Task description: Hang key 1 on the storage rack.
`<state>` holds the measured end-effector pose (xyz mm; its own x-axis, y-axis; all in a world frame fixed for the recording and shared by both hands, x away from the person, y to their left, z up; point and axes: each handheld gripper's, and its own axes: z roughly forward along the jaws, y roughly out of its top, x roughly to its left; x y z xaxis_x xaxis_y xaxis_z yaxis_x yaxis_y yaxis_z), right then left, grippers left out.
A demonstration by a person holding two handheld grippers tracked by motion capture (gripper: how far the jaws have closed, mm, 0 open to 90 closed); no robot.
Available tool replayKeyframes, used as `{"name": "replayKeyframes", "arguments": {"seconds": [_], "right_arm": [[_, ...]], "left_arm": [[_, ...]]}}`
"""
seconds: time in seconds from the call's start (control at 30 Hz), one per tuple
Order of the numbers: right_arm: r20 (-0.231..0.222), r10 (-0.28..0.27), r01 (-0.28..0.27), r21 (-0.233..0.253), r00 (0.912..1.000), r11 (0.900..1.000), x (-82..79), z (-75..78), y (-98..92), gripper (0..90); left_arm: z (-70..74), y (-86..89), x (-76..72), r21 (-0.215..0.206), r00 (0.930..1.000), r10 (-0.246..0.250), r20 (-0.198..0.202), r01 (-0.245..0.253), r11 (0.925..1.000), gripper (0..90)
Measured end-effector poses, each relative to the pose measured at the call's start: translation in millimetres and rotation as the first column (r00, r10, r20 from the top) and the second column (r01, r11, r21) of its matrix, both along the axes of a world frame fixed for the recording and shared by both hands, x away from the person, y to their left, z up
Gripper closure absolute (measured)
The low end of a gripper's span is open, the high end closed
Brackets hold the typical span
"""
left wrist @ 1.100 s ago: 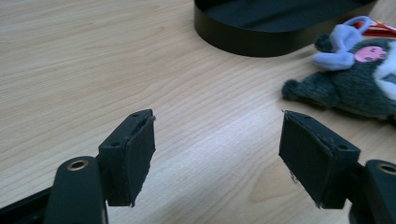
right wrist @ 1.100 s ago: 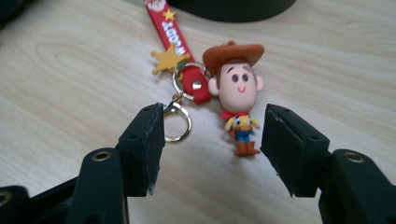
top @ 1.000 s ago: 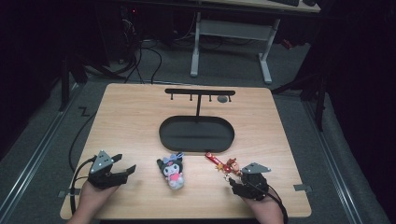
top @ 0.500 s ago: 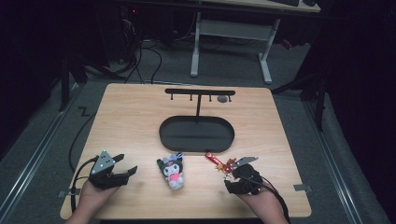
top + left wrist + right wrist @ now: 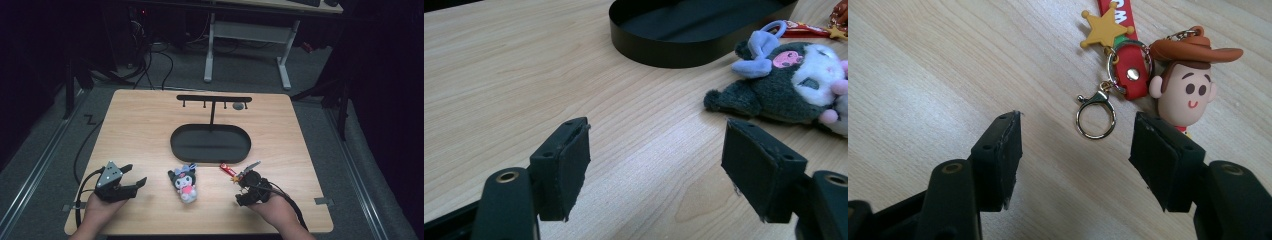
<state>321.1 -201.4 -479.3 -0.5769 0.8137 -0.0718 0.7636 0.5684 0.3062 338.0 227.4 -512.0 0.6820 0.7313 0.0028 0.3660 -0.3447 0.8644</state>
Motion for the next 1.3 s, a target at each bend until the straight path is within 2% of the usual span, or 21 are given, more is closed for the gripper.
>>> {"name": "replayKeyframes", "arguments": {"seconds": [0.1,0.17,0.2,0.27,0.37,0.4,0.43,0.5,0.53,0.57,0.63,0.73,0.8,0.9,1.03,1.07,1.3], "right_arm": [[-0.012,0.008,-0.008,-0.029,0.9999,1.0,2.3,1.5,3.5,37.4],[-0.013,0.015,-0.015,-0.031,0.9998,0.999,3.4,1.6,3.9,37.4],[-0.034,0.016,-0.018,-0.044,0.9993,0.999,6.9,2.3,5.7,36.2],[-0.041,0.019,-0.021,-0.047,0.999,0.999,8.4,2.3,6.1,34.7],[-0.087,0.02,-0.023,-0.03,0.996,0.999,14.1,1.4,8.5,28.7],[-0.101,-0.003,0.001,-0.023,0.9949,1.0,14.2,1.3,10.4,27.3],[-0.102,0.021,-0.024,-0.021,0.9945,0.999,16.8,0.9,10.3,27.0],[-0.101,0.011,-0.014,-0.027,0.9948,1.0,18.6,0.6,11.7,27.9],[-0.08,0.018,-0.022,-0.046,0.9967,0.999,19.2,1.6,12.8,35.4],[-0.08,0.018,-0.022,-0.046,0.9967,0.999,19.2,1.6,12.8,35.4],[-0.074,0.022,-0.027,-0.059,0.997,0.998,21.6,2.5,12.7,41.3],[-0.067,0.025,-0.032,-0.098,0.9975,0.995,26.2,2.4,14.3,48.9],[-0.064,0.021,-0.027,-0.108,0.9977,0.994,27.6,2.0,15.2,50.1],[-0.063,0.038,-0.048,-0.155,0.9973,0.987,31.8,0.2,19.4,53.0],[-0.063,0.057,-0.068,-0.187,0.9964,0.98,36.6,-1.8,23.2,57.7],[-0.064,0.062,-0.074,-0.217,0.996,0.973,39.1,-3.3,24.6,60.1],[-0.07,0.061,-0.076,-0.234,0.9957,0.969,44.1,-5.5,27.0,65.8]], "left_arm": [[0.0,-0.4,0.1,0.004,1.0,-0.003,0.002,0.003,1.0,27.6],[-0.1,-0.2,0.2,0.004,1.0,-0.003,0.001,0.003,1.0,27.6],[-0.1,0.0,0.4,0.004,1.0,-0.005,0.001,0.005,1.0,27.6],[-0.1,0.2,0.5,0.004,1.0,-0.004,0.001,0.004,1.0,27.6],[-0.3,0.6,0.9,0.004,1.0,-0.005,0.0,0.005,1.0,27.5],[-0.5,0.5,1.0,0.006,1.0,-0.005,-0.001,0.005,1.0,27.4],[-0.5,0.4,1.0,0.008,1.0,-0.006,-0.001,0.006,1.0,27.4],[-0.4,0.2,0.8,0.008,1.0,-0.008,0.002,0.008,0.9999,27.6],[-0.4,0.0,0.8,0.008,1.0,-0.008,0.003,0.008,0.9999,27.6],[-0.5,-0.2,0.8,0.009,1.0,-0.008,0.003,0.008,0.9999,27.6],[-0.7,-0.5,0.8,0.01,0.9999,-0.01,0.004,0.01,0.9999,27.7],[-0.4,-0.9,0.6,0.011,0.9999,-0.013,0.006,0.012,0.9999,27.9],[-0.4,-1.0,0.5,0.013,0.9999,-0.015,0.006,0.015,0.9998,27.9],[-0.4,-1.7,0.5,0.015,0.9998,-0.02,0.005,0.019,0.9997,28.1],[-0.6,-2.5,0.4,0.021,0.9997,-0.025,0.006,0.025,0.9995,28.3],[-0.8,-2.7,0.5,0.021,0.9996,-0.026,0.007,0.026,0.9994,28.4],[-0.4,-2.5,0.6,0.029,0.9995,-0.031,0.007,0.03,0.9991,28.7]]}}
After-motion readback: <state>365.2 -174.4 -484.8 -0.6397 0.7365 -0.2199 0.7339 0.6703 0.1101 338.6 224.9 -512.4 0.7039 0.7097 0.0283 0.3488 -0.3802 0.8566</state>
